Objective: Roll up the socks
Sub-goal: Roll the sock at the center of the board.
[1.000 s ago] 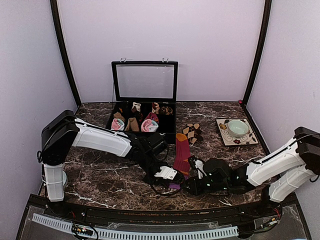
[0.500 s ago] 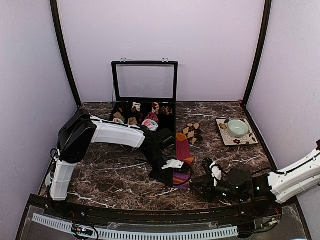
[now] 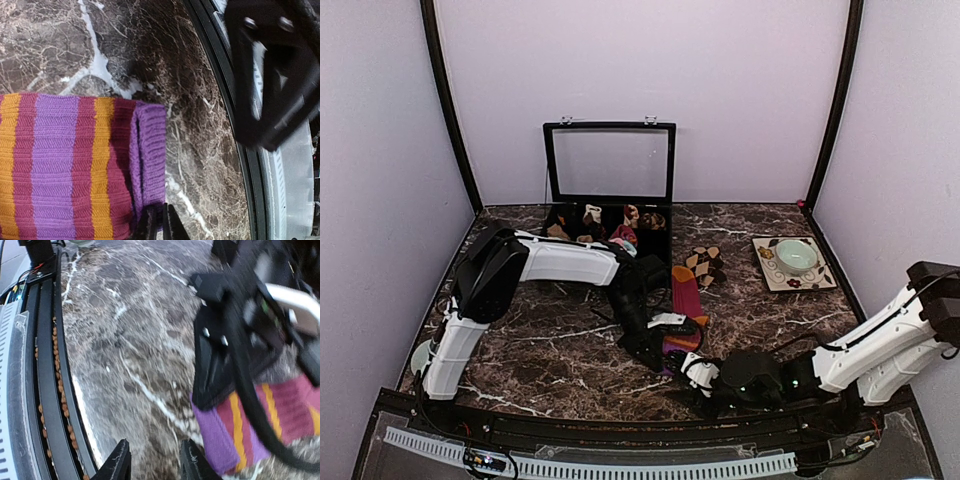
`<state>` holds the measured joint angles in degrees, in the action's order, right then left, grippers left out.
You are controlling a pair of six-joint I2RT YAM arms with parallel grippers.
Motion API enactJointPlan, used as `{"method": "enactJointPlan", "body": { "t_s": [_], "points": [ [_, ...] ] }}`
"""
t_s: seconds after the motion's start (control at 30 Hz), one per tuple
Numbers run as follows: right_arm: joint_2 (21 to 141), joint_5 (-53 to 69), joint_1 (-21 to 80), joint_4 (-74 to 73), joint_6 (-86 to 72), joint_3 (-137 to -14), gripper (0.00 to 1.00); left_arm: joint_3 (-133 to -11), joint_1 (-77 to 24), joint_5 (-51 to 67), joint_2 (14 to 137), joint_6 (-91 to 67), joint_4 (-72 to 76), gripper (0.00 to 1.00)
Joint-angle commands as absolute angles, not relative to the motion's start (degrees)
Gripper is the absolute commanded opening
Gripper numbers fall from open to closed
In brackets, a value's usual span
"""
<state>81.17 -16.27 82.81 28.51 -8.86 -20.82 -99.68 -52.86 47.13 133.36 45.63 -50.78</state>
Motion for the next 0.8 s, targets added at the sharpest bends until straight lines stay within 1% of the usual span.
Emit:
{"method": "enactJointPlan", "body": {
  "t_s": [0.0,0.17,0.5,0.67,0.77],
  "points": [
    [83.2,-17.7,83.7,28.4,-1.5,-24.7,0.35,-100.6,-52.8,46.5,134.5,45.9,-55.9,0.09],
    [85.5,-18.7,83.6,28.0,2.1,-26.0,0.37,-99.8,-52.8,47.1,134.5,46.1,-56.4,0.09],
    [88.3,-18.1,82.0,30.7,3.9,-25.4,0.37,-99.3,-52.8,46.8,134.5,48.0,-58.2,0.1],
    [90.2,-17.7,79.8,33.5,3.6,-24.3,0.36,-99.5,-52.8,46.7,134.4,47.6,-58.0,0.09],
    [90.9,-18.1,78.7,35.1,3.5,-23.7,0.33,-99.8,-52.8,46.6,134.4,47.7,-58.2,0.09]
  ]
}}
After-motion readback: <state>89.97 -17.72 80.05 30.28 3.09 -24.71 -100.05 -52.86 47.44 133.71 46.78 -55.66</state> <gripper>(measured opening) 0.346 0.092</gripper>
